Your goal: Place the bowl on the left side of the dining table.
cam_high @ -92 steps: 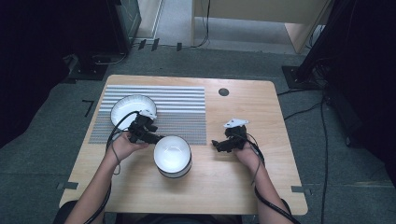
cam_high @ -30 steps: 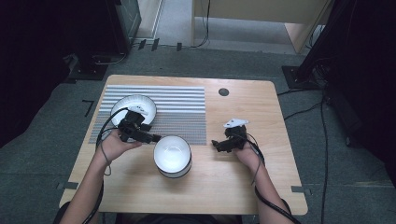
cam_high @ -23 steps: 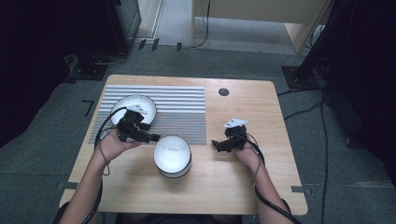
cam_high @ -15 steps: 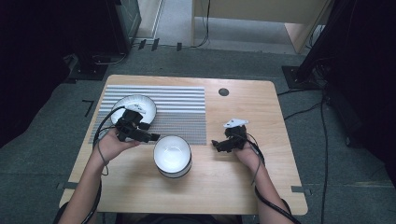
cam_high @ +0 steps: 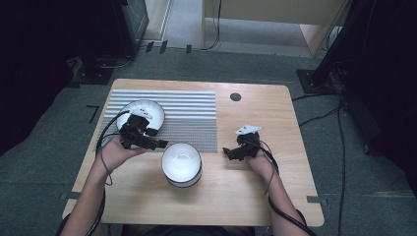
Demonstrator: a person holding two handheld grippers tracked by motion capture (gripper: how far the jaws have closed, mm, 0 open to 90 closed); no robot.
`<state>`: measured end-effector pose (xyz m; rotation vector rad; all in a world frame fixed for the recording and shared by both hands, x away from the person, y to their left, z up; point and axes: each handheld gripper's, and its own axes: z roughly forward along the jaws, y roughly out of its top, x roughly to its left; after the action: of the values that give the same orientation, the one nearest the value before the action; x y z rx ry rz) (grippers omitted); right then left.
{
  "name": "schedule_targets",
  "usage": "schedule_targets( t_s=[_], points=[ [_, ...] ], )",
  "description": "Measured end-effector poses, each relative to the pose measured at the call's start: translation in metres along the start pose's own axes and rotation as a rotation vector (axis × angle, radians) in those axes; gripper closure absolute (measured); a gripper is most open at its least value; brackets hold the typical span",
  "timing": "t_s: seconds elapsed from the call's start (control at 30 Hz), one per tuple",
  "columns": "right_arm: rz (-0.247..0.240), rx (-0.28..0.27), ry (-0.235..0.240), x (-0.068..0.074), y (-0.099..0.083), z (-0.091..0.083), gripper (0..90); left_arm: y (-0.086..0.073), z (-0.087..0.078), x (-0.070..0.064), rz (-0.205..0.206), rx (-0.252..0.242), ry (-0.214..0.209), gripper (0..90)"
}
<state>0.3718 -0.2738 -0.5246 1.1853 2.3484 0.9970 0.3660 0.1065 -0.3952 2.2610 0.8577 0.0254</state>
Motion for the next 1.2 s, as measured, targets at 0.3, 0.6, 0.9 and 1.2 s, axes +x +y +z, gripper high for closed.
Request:
schedule_targets(
  t_s=[0.3, 0.6, 0.9, 1.2],
  points=[
    [0.0, 0.0, 0.001, 0.0, 0.0, 0.0, 0.0, 0.003, -0.006, -0.007, 0.01, -0.012, -0.002, 31.1],
    [0.0, 0.001, 0.0, 0.0, 0.0, 0.0, 0.0, 0.006, -0.011, -0.011, 0.005, -0.024, -0.011, 30.6],
    [0.0, 0.0, 0.0, 0.0, 0.0, 0.0, 0.0, 0.008, -0.014, -0.019, 0.031, -0.035, -0.028, 30.7],
    [0.001, 0.0, 0.0, 0.0, 0.0, 0.0, 0.0, 0.007, -0.002, -0.022, 0.052, -0.013, -0.037, 30.4]
  ],
)
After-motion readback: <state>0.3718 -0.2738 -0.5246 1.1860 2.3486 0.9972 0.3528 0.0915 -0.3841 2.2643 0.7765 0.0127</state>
